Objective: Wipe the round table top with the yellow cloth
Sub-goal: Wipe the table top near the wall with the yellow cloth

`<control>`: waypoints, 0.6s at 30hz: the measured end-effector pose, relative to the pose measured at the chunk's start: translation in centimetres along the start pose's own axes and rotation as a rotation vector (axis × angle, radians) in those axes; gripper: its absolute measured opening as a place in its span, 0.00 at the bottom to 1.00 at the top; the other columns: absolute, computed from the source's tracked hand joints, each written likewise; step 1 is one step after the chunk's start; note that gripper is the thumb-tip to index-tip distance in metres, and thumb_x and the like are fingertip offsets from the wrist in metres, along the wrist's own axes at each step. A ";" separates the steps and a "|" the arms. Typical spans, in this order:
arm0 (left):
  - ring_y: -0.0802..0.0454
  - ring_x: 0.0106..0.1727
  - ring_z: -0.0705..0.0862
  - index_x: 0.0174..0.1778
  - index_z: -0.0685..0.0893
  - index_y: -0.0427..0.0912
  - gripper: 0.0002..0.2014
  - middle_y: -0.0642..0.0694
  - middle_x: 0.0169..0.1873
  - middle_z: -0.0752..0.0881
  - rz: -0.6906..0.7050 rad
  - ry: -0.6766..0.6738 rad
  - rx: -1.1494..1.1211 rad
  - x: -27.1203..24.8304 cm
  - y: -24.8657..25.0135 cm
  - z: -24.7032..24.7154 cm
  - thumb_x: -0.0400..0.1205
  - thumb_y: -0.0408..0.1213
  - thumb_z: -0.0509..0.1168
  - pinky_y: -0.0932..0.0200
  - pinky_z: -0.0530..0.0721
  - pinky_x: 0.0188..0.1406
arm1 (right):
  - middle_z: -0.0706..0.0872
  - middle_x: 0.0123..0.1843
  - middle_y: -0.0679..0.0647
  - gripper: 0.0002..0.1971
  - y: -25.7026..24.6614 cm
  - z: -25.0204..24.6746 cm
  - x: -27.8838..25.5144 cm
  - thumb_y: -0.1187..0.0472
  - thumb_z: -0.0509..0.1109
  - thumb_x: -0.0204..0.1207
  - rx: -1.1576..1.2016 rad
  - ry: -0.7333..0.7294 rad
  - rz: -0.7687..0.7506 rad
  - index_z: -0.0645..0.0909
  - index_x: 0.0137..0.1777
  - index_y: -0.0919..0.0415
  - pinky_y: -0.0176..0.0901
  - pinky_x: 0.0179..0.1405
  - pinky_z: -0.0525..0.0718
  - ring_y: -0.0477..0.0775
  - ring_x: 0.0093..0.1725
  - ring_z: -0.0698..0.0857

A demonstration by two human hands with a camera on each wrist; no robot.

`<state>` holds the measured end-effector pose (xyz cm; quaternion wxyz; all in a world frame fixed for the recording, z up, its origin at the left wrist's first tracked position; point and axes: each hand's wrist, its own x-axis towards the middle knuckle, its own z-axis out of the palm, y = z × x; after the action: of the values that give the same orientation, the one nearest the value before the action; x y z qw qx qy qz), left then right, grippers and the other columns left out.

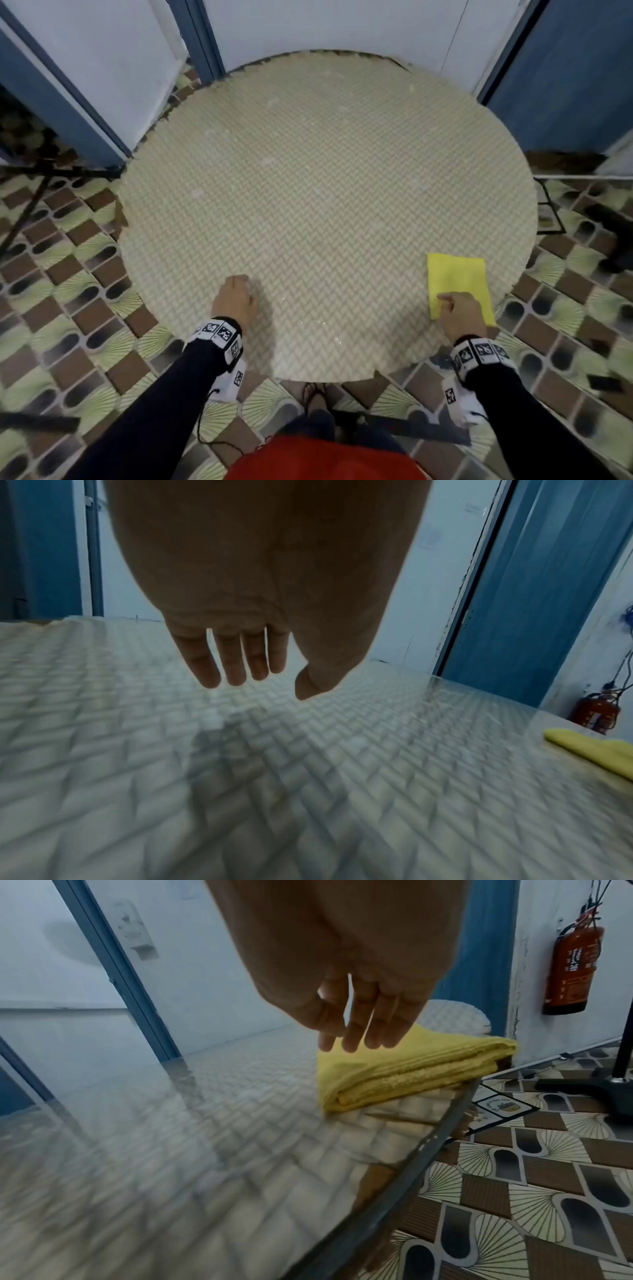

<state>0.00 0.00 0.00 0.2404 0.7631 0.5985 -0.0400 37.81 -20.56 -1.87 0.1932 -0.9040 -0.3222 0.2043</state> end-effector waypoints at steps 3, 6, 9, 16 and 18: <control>0.39 0.70 0.73 0.75 0.69 0.34 0.25 0.36 0.74 0.70 -0.047 0.020 0.066 -0.7 -0.1 1.0 0.83 0.39 0.63 0.43 0.76 0.65 | 0.77 0.68 0.64 0.15 0.7 -0.4 1.5 0.69 0.58 0.81 -0.041 0.014 0.006 0.81 0.63 0.61 0.56 0.50 0.80 0.66 0.54 0.79; 0.37 0.78 0.66 0.80 0.64 0.34 0.30 0.36 0.80 0.63 -0.075 -0.004 0.121 -1.2 -0.9 2.0 0.83 0.37 0.64 0.40 0.71 0.73 | 0.67 0.79 0.64 0.20 1.8 0.0 3.0 0.65 0.59 0.81 -0.140 -0.051 -0.043 0.74 0.73 0.56 0.60 0.71 0.71 0.66 0.75 0.68; 0.39 0.83 0.58 0.83 0.58 0.35 0.33 0.38 0.83 0.56 -0.132 0.015 0.096 -1.5 -1.2 2.5 0.84 0.37 0.62 0.40 0.64 0.78 | 0.51 0.86 0.60 0.25 2.2 0.5 3.8 0.52 0.59 0.84 -0.243 -0.095 0.036 0.63 0.80 0.47 0.63 0.81 0.50 0.64 0.84 0.50; 0.40 0.85 0.52 0.84 0.51 0.34 0.35 0.38 0.85 0.50 -0.220 0.040 0.073 -2.3 -2.3 3.2 0.87 0.47 0.57 0.41 0.57 0.82 | 0.46 0.87 0.55 0.28 1.6 1.8 2.8 0.41 0.54 0.83 -0.274 -0.101 0.027 0.57 0.83 0.42 0.63 0.81 0.47 0.64 0.84 0.48; 0.40 0.85 0.50 0.85 0.49 0.35 0.35 0.37 0.85 0.47 -0.256 0.040 0.085 -2.4 -2.4 3.4 0.88 0.48 0.54 0.42 0.54 0.82 | 0.46 0.87 0.53 0.28 1.4 3.1 1.2 0.41 0.52 0.84 -0.294 -0.112 -0.033 0.54 0.83 0.40 0.62 0.82 0.45 0.63 0.84 0.47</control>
<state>-2.16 -3.17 -2.93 0.1889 0.6908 0.6933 -0.0805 37.86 -20.17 -5.42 0.0439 -0.9043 -0.3735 0.2018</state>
